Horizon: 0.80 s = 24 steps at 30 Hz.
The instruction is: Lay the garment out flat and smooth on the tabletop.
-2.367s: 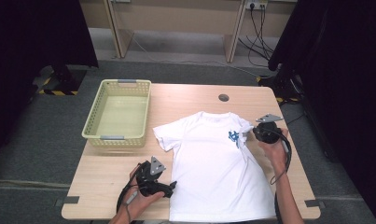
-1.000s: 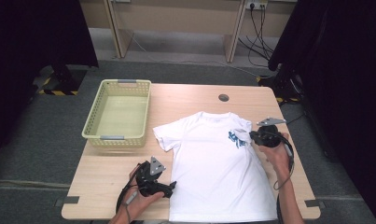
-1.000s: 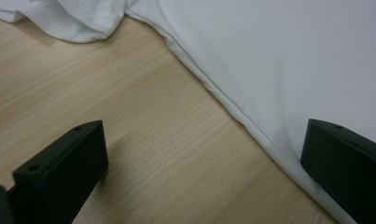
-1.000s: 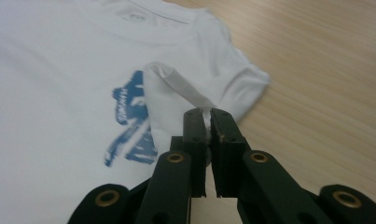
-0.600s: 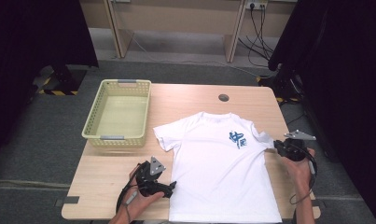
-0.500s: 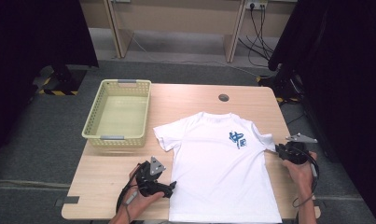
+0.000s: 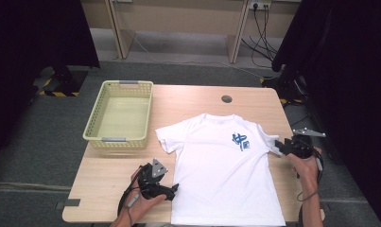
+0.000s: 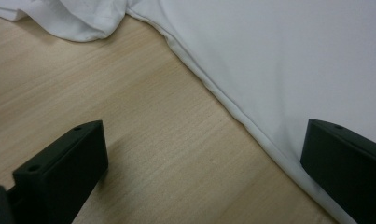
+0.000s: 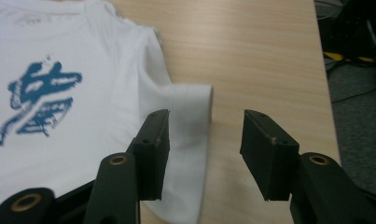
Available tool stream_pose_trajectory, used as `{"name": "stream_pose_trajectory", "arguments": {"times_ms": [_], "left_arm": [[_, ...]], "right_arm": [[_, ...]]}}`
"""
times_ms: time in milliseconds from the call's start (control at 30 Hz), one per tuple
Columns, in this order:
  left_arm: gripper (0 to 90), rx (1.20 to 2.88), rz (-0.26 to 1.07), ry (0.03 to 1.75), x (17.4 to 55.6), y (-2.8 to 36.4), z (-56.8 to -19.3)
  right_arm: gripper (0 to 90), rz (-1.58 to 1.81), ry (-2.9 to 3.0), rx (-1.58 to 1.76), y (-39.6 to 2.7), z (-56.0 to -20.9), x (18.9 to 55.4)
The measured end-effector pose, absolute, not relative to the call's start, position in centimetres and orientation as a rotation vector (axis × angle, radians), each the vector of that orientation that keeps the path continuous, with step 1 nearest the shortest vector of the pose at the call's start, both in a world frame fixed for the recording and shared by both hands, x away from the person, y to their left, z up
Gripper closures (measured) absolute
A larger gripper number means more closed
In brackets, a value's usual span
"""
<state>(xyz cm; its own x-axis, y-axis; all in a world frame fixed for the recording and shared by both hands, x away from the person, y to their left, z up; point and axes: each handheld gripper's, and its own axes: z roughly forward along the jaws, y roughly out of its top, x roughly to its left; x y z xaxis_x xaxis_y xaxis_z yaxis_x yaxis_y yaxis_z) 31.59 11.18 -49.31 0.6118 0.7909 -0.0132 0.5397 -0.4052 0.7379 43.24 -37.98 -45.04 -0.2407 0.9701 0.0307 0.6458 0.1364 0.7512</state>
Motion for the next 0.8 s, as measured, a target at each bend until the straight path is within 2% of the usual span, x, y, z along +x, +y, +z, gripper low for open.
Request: {"name": "stream_pose_trajectory", "arguments": {"times_ms": [233, 300, 400, 467, 600, 800], "left_arm": [[0.0, 2.111, 0.444, 1.042, 31.6, 11.2, -49.3], [0.0, 2.111, 0.444, 1.042, 31.6, 11.2, -49.3], [0.0, 2.111, 0.444, 1.042, 31.6, 11.2, -49.3], [0.0, 2.110, 0.443, 1.043, 31.6, 11.2, -49.3], [0.0, 2.111, 0.444, 1.042, 31.6, 11.2, -49.3], [0.0, 2.110, 0.443, 1.043, 31.6, 11.2, -49.3]], "right_arm": [[45.3, 0.920, 1.994, 1.619, -36.8, -44.0, 46.2], [51.2, 0.929, 2.005, 1.649, -36.6, -44.1, 46.9], [73.2, 0.946, 2.071, 1.549, -36.4, -44.3, 47.3], [80.0, 0.959, 2.082, 1.486, -36.1, -44.2, 47.0], [84.4, 0.996, 2.120, 1.354, -35.0, -43.8, 46.0], [81.8, 1.029, 2.226, 1.239, -32.9, -44.5, 44.8]]}}
